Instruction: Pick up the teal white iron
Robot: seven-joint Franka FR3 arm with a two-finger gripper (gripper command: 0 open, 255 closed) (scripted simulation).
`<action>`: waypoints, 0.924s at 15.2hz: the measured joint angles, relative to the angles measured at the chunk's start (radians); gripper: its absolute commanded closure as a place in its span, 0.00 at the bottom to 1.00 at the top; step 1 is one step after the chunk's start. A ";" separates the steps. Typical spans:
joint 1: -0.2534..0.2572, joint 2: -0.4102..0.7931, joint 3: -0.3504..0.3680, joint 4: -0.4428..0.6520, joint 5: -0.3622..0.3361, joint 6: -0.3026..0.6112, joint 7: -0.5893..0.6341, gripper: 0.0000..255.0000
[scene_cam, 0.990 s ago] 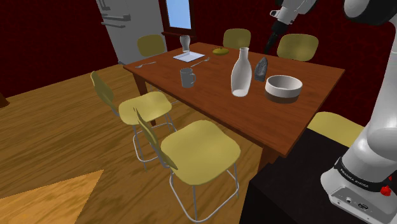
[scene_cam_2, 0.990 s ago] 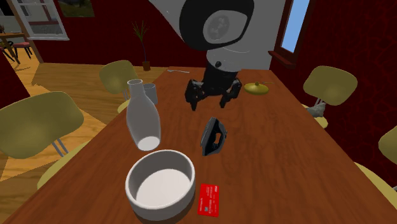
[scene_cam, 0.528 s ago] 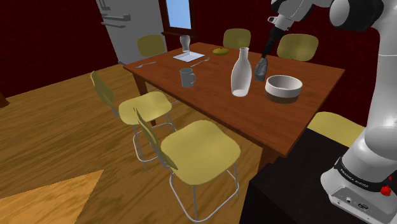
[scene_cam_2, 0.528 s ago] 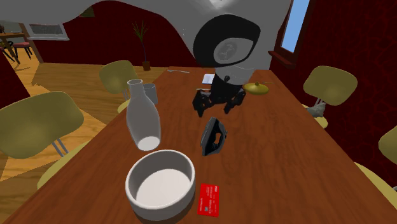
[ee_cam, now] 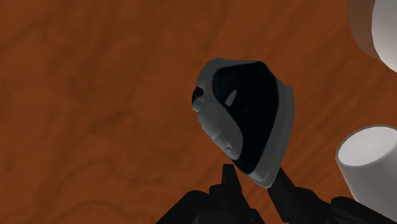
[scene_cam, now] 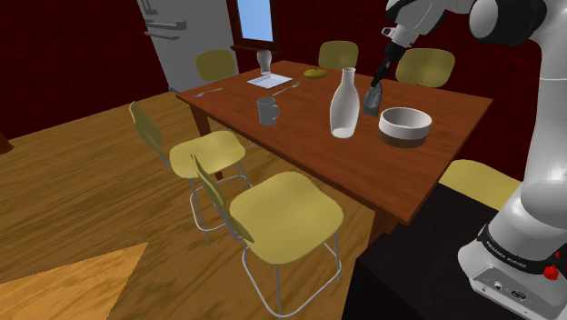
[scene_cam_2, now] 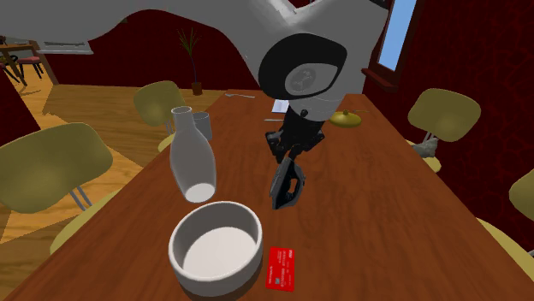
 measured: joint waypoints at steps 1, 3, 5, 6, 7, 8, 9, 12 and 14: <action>0.000 0.000 0.000 0.000 0.000 0.000 0.000 1.00; 0.000 0.000 0.000 0.000 0.000 0.000 0.000 1.00; 0.000 -0.001 0.000 -0.001 0.000 0.001 0.000 1.00; 0.000 -0.001 -0.001 0.002 -0.002 -0.003 0.002 1.00; -0.001 -0.003 -0.002 0.010 -0.005 -0.012 0.007 1.00; -0.001 -0.005 -0.003 0.018 -0.008 -0.020 0.012 1.00; -0.001 -0.010 -0.005 0.023 -0.012 -0.028 0.017 1.00; 0.000 -0.019 -0.009 0.050 -0.024 -0.057 0.036 1.00; -0.003 -0.023 -0.011 0.070 -0.030 -0.079 0.046 1.00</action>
